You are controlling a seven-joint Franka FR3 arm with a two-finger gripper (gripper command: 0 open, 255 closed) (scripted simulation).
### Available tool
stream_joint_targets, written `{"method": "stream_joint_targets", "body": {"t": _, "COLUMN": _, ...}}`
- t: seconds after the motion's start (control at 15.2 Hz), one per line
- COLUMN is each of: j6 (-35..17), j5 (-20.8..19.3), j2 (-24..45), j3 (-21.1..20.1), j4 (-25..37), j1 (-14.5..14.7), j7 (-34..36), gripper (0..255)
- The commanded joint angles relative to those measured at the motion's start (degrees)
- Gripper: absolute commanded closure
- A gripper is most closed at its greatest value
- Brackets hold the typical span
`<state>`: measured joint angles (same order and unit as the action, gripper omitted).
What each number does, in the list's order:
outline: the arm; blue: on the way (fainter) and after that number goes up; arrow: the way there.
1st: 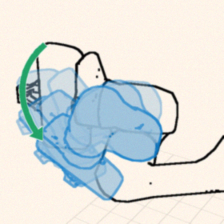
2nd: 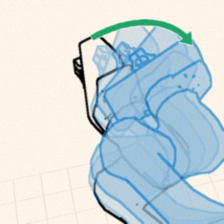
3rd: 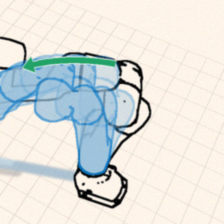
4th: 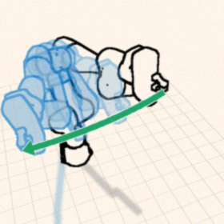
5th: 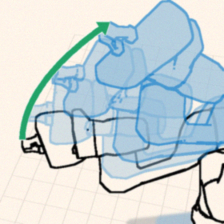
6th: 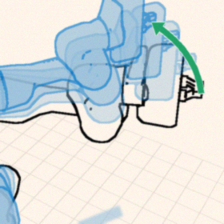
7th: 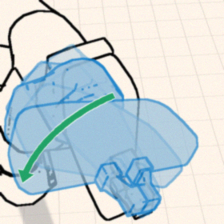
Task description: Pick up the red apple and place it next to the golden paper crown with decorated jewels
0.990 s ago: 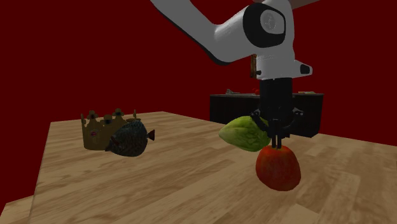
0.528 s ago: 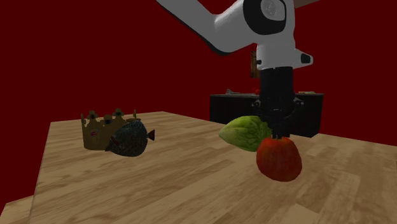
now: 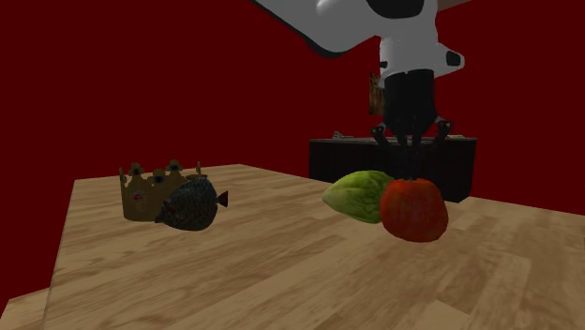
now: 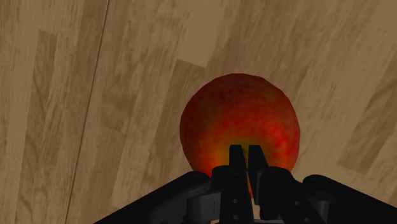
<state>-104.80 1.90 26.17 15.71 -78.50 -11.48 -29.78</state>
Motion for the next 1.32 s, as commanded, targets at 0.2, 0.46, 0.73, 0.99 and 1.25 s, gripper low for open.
{"method": "stream_joint_targets", "body": {"t": 0.2, "j6": 3.68, "j5": -0.04, "j2": -0.20, "j3": 0.09, "j4": 3.48, "j1": -0.19, "j7": -0.15, "gripper": 255}}
{"method": "stream_joint_targets", "body": {"t": 0.46, "j6": 6.92, "j5": 0.04, "j2": 0.10, "j3": 0.13, "j4": 7.04, "j1": -0.44, "j7": -0.32, "gripper": 255}}
{"method": "stream_joint_targets", "body": {"t": 0.73, "j6": 10.37, "j5": 0.21, "j2": 0.75, "j3": 0.16, "j4": 11.14, "j1": -0.80, "j7": -0.51, "gripper": 255}}
{"method": "stream_joint_targets", "body": {"t": 0.99, "j6": 14.11, "j5": 0.47, "j2": 1.82, "j3": 0.16, "j4": 15.96, "j1": -1.29, "j7": -0.74, "gripper": 255}}
{"method": "stream_joint_targets", "body": {"t": 1.25, "j6": 18.27, "j5": 0.88, "j2": 3.50, "j3": 0.13, "j4": 21.82, "j1": -1.99, "j7": -0.98, "gripper": 255}}
